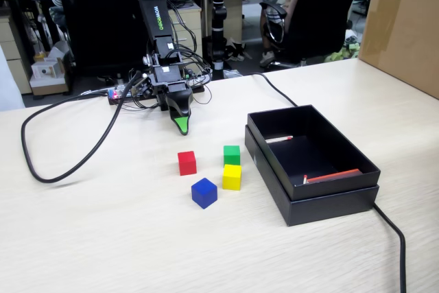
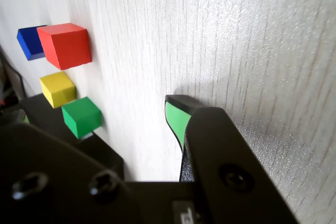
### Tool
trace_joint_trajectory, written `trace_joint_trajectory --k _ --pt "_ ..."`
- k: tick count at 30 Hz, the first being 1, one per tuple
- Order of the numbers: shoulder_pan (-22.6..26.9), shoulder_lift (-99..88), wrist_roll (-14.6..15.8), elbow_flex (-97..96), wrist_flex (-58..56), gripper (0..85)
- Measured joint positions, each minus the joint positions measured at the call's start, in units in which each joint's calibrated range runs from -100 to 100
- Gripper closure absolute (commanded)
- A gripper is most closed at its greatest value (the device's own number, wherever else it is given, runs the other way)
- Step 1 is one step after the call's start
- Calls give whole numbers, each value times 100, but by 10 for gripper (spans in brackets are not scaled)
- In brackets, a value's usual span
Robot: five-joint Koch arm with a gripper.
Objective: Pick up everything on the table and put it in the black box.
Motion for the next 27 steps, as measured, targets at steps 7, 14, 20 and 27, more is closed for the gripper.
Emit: trace_joint_trajectory --k 7,14,20,27 --pt "-15 440 -20 1168 -1394 398" --pt "-107 1994 0 3651 -3515 391" --pt "-171 4207 -93 5778 -4383 394" --pt "-234 6447 -332 7056 -4723 395"
